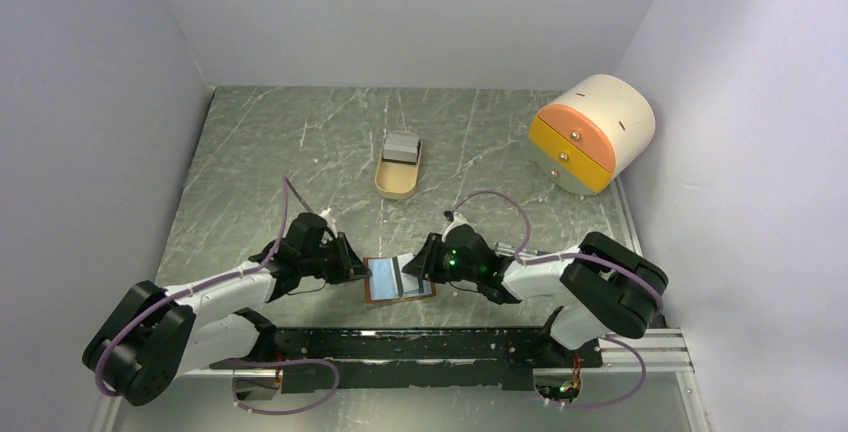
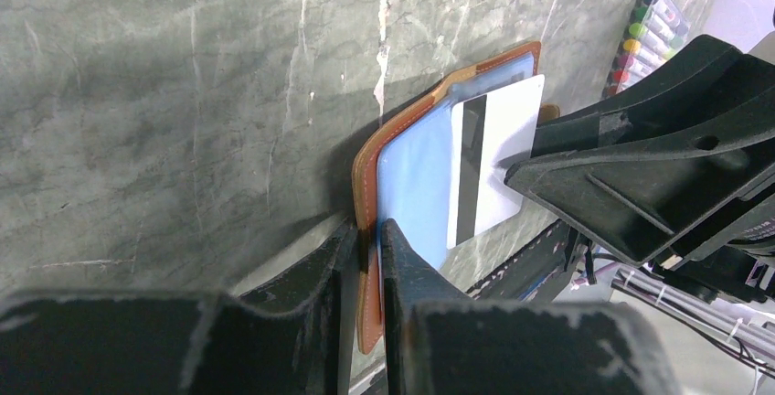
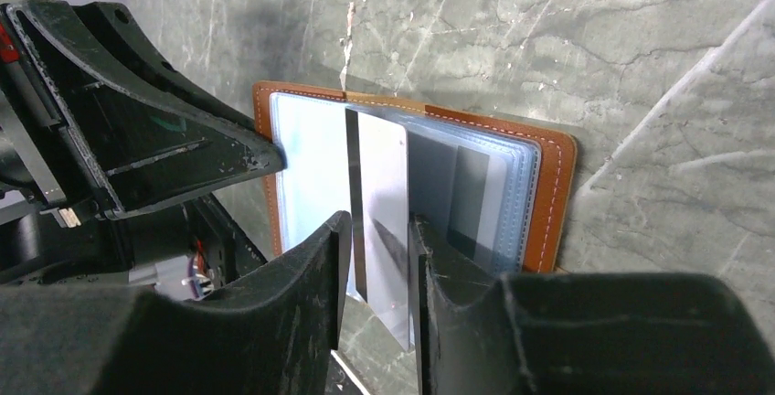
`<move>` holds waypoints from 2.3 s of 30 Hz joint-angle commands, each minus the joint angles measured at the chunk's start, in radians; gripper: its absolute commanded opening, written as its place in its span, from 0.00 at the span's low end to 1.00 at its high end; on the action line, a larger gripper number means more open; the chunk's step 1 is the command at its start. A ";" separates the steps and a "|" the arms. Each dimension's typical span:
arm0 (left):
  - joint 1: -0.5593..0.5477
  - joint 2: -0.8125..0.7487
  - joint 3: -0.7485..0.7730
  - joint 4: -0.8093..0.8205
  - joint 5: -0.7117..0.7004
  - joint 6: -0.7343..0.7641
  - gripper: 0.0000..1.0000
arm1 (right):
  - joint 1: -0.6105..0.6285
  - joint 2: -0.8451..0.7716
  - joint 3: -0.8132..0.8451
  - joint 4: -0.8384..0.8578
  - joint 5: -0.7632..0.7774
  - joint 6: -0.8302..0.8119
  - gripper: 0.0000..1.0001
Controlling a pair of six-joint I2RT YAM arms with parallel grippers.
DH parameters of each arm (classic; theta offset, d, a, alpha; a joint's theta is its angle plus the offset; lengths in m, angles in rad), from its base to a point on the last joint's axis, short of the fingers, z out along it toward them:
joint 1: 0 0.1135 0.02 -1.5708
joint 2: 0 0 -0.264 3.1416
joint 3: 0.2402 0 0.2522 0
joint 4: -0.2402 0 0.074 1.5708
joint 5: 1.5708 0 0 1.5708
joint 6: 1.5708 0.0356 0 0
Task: Put the credit cards into the card holder
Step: Insert the credit card into the card holder.
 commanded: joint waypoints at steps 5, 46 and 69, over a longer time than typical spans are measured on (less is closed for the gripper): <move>0.005 0.008 0.008 0.028 0.027 0.023 0.19 | 0.009 0.037 0.002 -0.003 -0.011 -0.021 0.32; 0.005 0.030 0.005 0.052 0.028 0.031 0.19 | 0.047 0.108 0.004 0.068 -0.124 -0.045 0.17; 0.006 0.032 -0.004 0.070 0.049 0.027 0.18 | 0.027 0.017 0.140 -0.349 0.001 -0.101 0.38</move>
